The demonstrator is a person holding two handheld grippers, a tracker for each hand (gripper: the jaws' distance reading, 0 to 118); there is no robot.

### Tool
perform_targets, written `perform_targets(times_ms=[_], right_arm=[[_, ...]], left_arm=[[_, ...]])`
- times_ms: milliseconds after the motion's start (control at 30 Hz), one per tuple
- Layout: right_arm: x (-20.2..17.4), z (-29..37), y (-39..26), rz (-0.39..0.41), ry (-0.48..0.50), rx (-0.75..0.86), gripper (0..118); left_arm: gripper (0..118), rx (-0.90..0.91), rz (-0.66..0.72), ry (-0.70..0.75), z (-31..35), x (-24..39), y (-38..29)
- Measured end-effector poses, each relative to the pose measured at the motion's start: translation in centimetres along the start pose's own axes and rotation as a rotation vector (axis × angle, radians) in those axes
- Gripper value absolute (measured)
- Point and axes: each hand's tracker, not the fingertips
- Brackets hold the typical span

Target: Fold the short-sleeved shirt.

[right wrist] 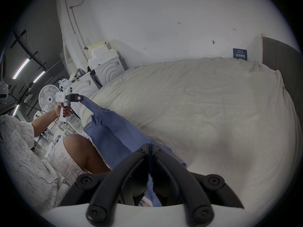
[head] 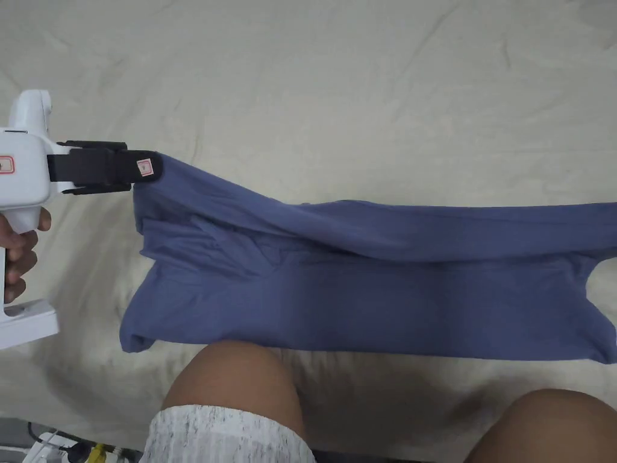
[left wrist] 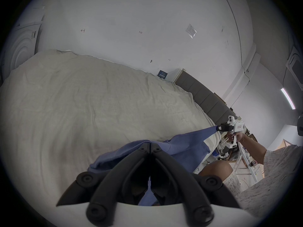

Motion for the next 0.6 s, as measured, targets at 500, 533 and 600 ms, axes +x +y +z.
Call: perform_targets(times_ms=[500,533,600], right_arm=[[-1.8,3.3,-6.0,-0.052,0.005,-0.009,4],[-1.9,3.2,-6.2,-0.039,-0.003,-0.020,4],[-2.0,3.4,-6.8,-0.044,-0.001,-0.034,4]], left_arm=[[0,-0.005,0.096,0.020,4.5,-0.3,-8.2],[0,-0.015,0.093,0.027,4.6,-0.4,-8.6],[0,-0.042,0.092,0.043,4.9,-0.5,-9.4]])
